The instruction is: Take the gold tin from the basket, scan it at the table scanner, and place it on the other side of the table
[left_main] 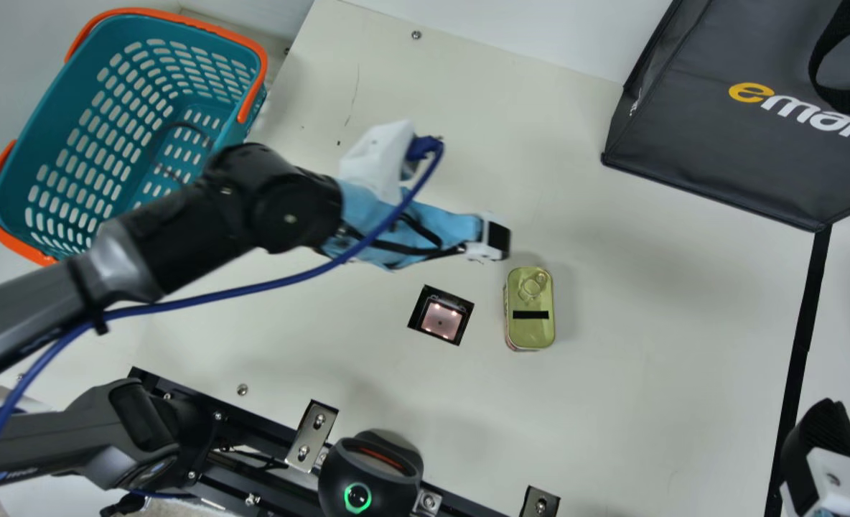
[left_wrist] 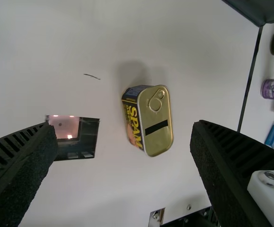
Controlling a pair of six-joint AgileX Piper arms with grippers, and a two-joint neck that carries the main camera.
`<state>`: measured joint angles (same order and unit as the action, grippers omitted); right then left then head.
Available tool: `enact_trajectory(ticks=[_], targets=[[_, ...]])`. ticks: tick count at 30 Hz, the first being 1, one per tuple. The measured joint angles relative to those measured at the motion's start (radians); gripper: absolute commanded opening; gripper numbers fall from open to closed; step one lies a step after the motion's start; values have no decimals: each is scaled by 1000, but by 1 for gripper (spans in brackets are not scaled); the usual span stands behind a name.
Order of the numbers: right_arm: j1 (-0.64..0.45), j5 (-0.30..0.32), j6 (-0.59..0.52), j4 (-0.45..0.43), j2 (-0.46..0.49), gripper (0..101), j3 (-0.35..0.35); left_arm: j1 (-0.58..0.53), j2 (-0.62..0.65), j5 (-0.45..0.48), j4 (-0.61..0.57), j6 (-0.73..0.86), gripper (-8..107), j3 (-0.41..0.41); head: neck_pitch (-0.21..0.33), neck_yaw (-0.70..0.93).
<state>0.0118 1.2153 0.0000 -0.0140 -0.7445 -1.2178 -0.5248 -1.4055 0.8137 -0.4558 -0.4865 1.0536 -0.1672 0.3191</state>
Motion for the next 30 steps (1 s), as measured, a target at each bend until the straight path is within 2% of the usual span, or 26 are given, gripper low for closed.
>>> enact_trajectory(ticks=[4, 9, 20, 30], targets=[[0, 0, 0, 0, 0, 95, 0, 107, 83, 67, -52, 138, 90, -27, -2, -2], [0, 0, 0, 0, 0, 95, 0, 243, 170, 156, -52, 294, 90, -34, -2, 0], [0, 0, 0, 0, 0, 95, 0, 478, 319, 308, 66, 545, 90, -11, 0, 0], [0, 1, 0, 0, 0, 95, 0, 593, 408, 378, 152, 648, 90, 67, 0, -2]])
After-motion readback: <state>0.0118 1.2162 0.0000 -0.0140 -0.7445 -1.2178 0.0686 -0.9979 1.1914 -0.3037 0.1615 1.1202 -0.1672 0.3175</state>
